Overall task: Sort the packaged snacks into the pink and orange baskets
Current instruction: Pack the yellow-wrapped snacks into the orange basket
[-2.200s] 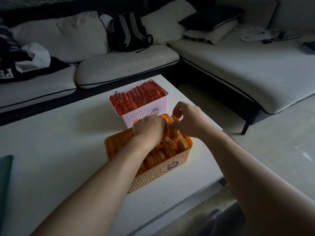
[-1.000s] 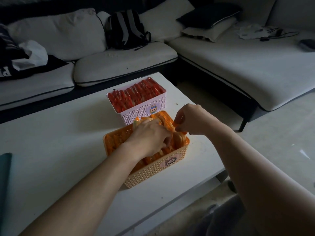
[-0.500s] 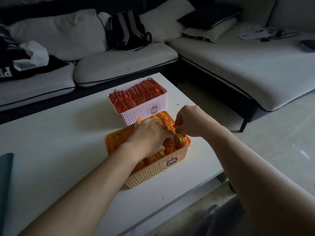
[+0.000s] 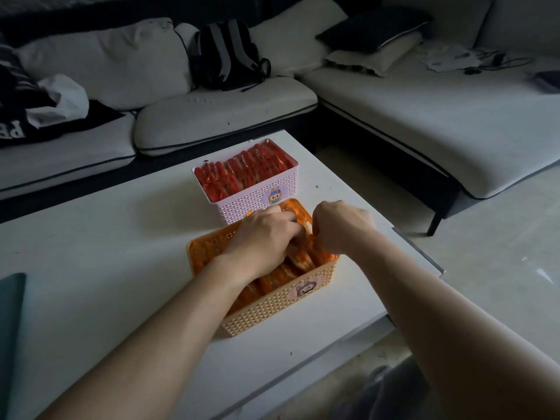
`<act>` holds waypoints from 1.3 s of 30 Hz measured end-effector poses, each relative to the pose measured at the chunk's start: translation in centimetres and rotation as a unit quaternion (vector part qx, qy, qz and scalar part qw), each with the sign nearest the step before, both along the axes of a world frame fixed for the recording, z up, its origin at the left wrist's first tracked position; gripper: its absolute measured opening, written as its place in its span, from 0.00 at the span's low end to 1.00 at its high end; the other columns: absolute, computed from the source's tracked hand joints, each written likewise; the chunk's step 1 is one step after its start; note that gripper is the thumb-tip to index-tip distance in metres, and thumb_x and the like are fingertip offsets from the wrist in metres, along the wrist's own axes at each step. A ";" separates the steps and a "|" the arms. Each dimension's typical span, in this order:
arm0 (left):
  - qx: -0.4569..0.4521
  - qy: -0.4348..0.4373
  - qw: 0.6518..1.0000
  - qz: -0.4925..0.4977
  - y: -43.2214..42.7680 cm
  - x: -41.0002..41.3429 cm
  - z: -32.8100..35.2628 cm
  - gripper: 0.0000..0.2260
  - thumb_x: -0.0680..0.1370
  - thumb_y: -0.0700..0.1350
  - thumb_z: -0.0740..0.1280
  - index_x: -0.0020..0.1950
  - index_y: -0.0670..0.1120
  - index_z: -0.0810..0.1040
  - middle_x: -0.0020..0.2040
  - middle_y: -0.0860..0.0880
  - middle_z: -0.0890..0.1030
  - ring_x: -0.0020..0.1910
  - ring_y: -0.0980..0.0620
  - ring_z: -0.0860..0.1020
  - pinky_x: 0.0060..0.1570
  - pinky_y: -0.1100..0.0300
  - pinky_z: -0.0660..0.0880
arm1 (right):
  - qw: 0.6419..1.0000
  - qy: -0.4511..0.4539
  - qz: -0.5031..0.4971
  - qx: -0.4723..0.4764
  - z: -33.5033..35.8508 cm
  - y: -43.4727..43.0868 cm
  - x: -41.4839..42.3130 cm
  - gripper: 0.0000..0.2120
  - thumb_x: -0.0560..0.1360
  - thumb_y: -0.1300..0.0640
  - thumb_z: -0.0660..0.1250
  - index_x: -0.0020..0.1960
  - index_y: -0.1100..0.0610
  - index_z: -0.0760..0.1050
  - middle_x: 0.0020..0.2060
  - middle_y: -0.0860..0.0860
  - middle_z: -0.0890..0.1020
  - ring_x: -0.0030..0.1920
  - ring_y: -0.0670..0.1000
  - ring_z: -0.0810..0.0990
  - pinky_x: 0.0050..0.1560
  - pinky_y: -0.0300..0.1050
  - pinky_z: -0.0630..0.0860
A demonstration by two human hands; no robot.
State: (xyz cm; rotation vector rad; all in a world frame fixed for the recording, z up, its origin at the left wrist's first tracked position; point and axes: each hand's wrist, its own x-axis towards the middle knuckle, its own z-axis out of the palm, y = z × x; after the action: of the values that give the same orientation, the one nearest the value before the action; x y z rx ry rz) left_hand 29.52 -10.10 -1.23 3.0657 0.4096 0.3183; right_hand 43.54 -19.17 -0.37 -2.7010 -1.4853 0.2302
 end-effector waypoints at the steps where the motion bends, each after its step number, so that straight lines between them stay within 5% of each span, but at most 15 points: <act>1: -0.032 -0.007 0.999 0.010 0.2 -0.1 -0.2 0.06 0.78 0.43 0.71 0.53 0.52 0.83 0.52 0.54 0.81 0.54 0.49 0.76 0.50 0.51 0.77 | 1.000 -0.007 -0.004 -0.002 -0.1 0.0 0.0 0.03 0.74 0.58 0.72 0.47 0.55 0.79 0.35 0.50 0.80 0.33 0.50 0.79 0.29 0.40 0.75; 4: -0.149 -0.079 0.983 0.067 1.0 -0.8 0.0 0.07 0.80 0.50 0.70 0.57 0.52 0.82 0.55 0.55 0.81 0.53 0.55 0.76 0.50 0.60 0.73 | 0.999 0.014 -0.018 0.024 0.3 -0.1 0.5 0.09 0.73 0.52 0.76 0.47 0.56 0.79 0.36 0.50 0.82 0.33 0.49 0.81 0.33 0.41 0.80; 7: -0.172 -0.190 0.954 0.158 2.3 -2.5 0.3 0.04 0.82 0.47 0.67 0.54 0.51 0.81 0.52 0.56 0.80 0.46 0.59 0.76 0.41 0.70 0.70 | 0.991 0.087 -0.032 0.099 1.2 -0.1 0.7 0.10 0.77 0.49 0.72 0.49 0.55 0.78 0.37 0.49 0.81 0.36 0.50 0.82 0.41 0.47 0.85; 10: -0.174 -0.140 0.947 0.229 3.1 -4.0 -0.8 0.03 0.82 0.50 0.66 0.55 0.54 0.78 0.55 0.54 0.77 0.51 0.52 0.78 0.44 0.60 0.78 | 0.983 0.116 -0.035 0.138 1.5 0.4 0.0 0.07 0.78 0.51 0.69 0.49 0.56 0.78 0.36 0.49 0.80 0.37 0.52 0.82 0.41 0.50 0.84; 12: -0.190 -0.090 0.942 0.261 3.1 -4.5 -1.2 0.10 0.81 0.60 0.64 0.57 0.57 0.76 0.57 0.53 0.76 0.55 0.50 0.77 0.50 0.49 0.80 | 0.982 0.119 -0.030 0.143 1.4 0.7 -0.5 0.06 0.79 0.53 0.68 0.50 0.56 0.78 0.37 0.50 0.80 0.37 0.52 0.82 0.41 0.52 0.84; 15: -0.244 -0.040 0.926 0.286 2.4 -4.4 -0.7 0.26 0.73 0.75 0.61 0.61 0.58 0.74 0.58 0.55 0.74 0.55 0.52 0.75 0.47 0.54 0.76 | 0.974 0.147 -0.010 0.169 1.6 1.3 -1.2 0.06 0.81 0.55 0.64 0.51 0.56 0.78 0.43 0.49 0.82 0.38 0.52 0.82 0.38 0.51 0.83; 18: -0.221 -0.023 0.931 0.288 1.5 -4.3 -0.1 0.24 0.72 0.65 0.73 0.63 0.57 0.72 0.59 0.55 0.74 0.54 0.54 0.73 0.45 0.57 0.70 | 0.969 0.176 0.029 0.172 1.5 2.0 -2.1 0.09 0.82 0.56 0.63 0.57 0.56 0.80 0.50 0.49 0.81 0.41 0.50 0.82 0.40 0.46 0.84; 22: -0.263 -0.137 0.904 0.309 1.5 -5.3 0.5 0.17 0.73 0.55 0.76 0.58 0.54 0.77 0.54 0.54 0.81 0.53 0.51 0.80 0.50 0.52 0.80 | 0.956 0.204 0.015 0.213 2.0 2.8 -2.8 0.11 0.83 0.55 0.61 0.58 0.58 0.80 0.48 0.52 0.84 0.37 0.47 0.81 0.31 0.37 0.77; 25: -0.239 -0.235 0.898 0.284 1.2 -6.1 1.5 0.13 0.75 0.55 0.76 0.54 0.53 0.78 0.50 0.57 0.81 0.47 0.60 0.79 0.40 0.66 0.75 | 0.907 0.363 -0.032 0.210 3.1 2.9 -3.1 0.20 0.83 0.44 0.60 0.59 0.60 0.79 0.42 0.52 0.84 0.35 0.49 0.84 0.30 0.37 0.78; 28: -0.207 -0.281 0.922 0.168 0.0 -5.4 2.4 0.12 0.75 0.49 0.76 0.55 0.50 0.80 0.50 0.57 0.80 0.48 0.61 0.79 0.42 0.70 0.77 | 0.844 0.507 -0.051 0.168 4.1 2.3 -3.2 0.28 0.79 0.33 0.59 0.58 0.59 0.77 0.47 0.56 0.85 0.41 0.53 0.86 0.36 0.44 0.82; 33: -0.253 -0.292 0.919 0.080 -0.8 -3.8 2.2 0.13 0.75 0.44 0.76 0.58 0.48 0.79 0.55 0.56 0.82 0.54 0.60 0.80 0.51 0.71 0.77 | 0.871 0.414 -0.077 0.253 4.8 1.2 -0.5 0.13 0.78 0.46 0.69 0.56 0.54 0.77 0.46 0.52 0.84 0.45 0.49 0.84 0.38 0.42 0.80; 35: -0.221 -0.253 0.938 0.087 -0.5 -3.4 1.6 0.07 0.77 0.43 0.73 0.54 0.51 0.81 0.53 0.56 0.81 0.53 0.59 0.78 0.52 0.62 0.80 | 0.860 0.427 -0.086 0.265 4.4 0.6 1.2 0.13 0.78 0.50 0.70 0.60 0.53 0.75 0.48 0.51 0.83 0.48 0.49 0.84 0.46 0.46 0.83; 37: -0.183 -0.112 0.973 0.084 -0.5 -3.0 1.1 0.08 0.79 0.46 0.71 0.57 0.57 0.81 0.58 0.57 0.80 0.61 0.55 0.74 0.60 0.51 0.78 | 0.854 0.445 -0.063 0.262 3.9 -0.1 2.4 0.16 0.77 0.54 0.71 0.64 0.51 0.73 0.50 0.50 0.82 0.52 0.51 0.84 0.55 0.52 0.83; 39: -0.147 0.042 0.985 0.076 -1.2 -2.6 0.9 0.15 0.79 0.51 0.69 0.65 0.61 0.76 0.67 0.60 0.76 0.68 0.53 0.67 0.67 0.51 0.72 | 0.846 0.467 -0.032 0.254 3.7 -0.6 3.0 0.16 0.78 0.57 0.70 0.64 0.49 0.72 0.52 0.50 0.82 0.53 0.52 0.84 0.57 0.54 0.82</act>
State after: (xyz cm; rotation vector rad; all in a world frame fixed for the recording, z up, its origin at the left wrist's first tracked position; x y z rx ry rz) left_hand 26.93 -11.30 -0.33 2.7706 0.6338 0.1190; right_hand 46.54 -19.79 3.29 -1.7482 -0.9449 0.8534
